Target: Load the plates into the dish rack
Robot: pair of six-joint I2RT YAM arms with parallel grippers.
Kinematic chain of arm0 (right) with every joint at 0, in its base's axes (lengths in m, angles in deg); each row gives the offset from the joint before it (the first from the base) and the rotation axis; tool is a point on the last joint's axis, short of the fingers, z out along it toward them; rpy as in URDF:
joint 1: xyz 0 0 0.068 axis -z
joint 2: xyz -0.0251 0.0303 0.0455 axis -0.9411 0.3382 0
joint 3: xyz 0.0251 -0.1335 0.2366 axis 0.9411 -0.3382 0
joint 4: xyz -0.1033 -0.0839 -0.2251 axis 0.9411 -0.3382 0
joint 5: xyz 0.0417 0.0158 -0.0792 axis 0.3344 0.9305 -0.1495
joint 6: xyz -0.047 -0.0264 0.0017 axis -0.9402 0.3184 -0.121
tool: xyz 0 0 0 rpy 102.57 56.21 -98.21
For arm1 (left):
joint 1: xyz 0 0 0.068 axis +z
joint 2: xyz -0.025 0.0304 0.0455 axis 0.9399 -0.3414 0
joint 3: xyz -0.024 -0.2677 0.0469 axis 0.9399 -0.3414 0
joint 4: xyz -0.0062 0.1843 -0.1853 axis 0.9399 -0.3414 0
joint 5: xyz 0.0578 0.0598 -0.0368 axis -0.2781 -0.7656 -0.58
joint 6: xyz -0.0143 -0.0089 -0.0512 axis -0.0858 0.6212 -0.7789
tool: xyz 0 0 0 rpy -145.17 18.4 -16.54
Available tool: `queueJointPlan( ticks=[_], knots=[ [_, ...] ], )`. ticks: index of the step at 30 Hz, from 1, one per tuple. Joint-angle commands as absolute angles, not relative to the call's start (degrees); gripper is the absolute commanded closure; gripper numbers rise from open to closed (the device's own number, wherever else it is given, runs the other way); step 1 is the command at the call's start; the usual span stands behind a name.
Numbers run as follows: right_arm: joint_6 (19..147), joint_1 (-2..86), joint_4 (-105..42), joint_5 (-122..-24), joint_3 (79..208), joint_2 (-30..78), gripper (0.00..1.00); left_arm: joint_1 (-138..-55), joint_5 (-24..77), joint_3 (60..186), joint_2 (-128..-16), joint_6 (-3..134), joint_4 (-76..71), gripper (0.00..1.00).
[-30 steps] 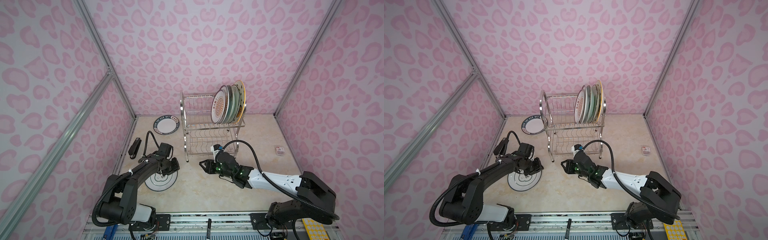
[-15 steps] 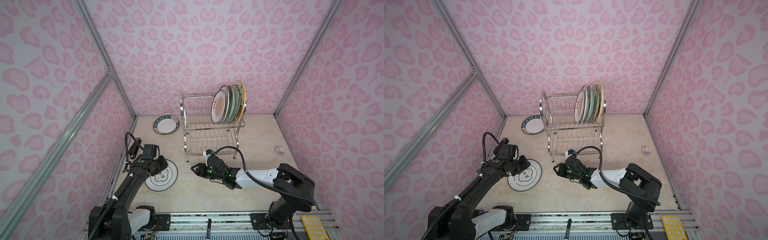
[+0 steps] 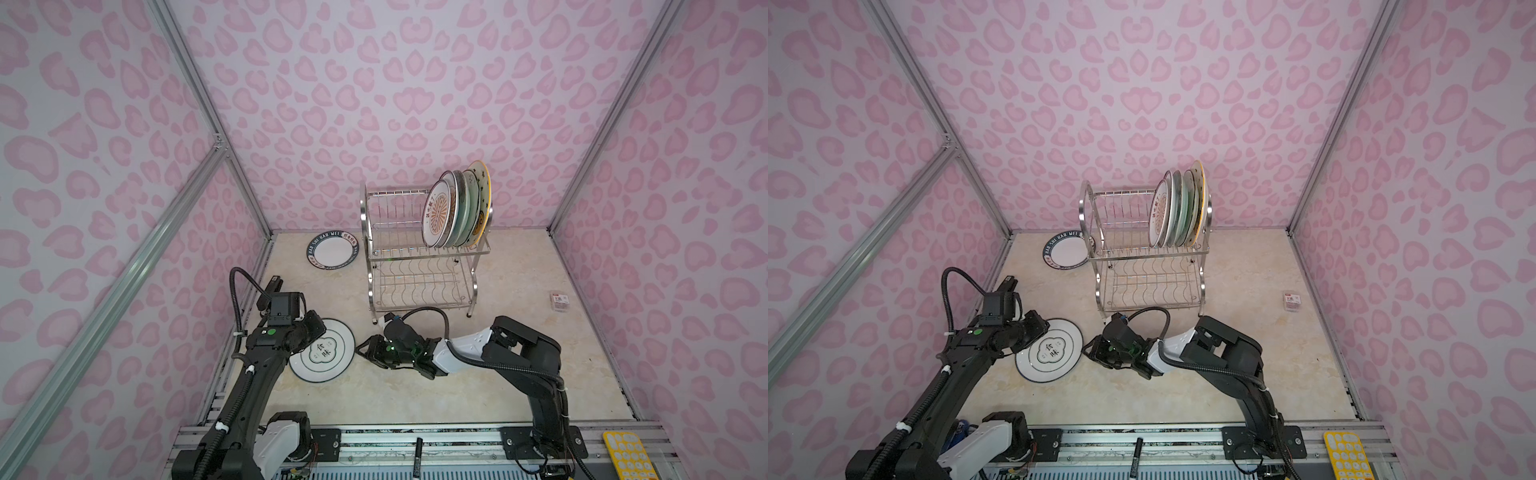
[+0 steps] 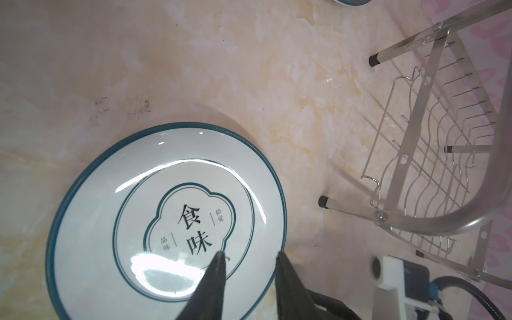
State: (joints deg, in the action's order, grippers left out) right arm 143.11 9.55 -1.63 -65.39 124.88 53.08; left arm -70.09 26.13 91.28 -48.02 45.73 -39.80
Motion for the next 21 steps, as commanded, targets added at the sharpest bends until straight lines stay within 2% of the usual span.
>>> queueJointPlan(
  ticks=[1,7,21],
  knots=[
    [144.5,9.5,-0.8,-64.7,126.6,55.1,0.58,-69.9,26.7,91.3,-47.6,46.7,-39.9,0.66],
    [144.1,9.7,-2.1,-64.0,129.7,58.2,0.59,-69.8,26.7,90.9,-46.9,47.0,-40.1,0.66],
    [144.1,10.2,-3.1,-63.0,133.9,62.6,0.76,-69.4,26.7,90.9,-46.3,47.3,-40.5,0.66]
  ],
)
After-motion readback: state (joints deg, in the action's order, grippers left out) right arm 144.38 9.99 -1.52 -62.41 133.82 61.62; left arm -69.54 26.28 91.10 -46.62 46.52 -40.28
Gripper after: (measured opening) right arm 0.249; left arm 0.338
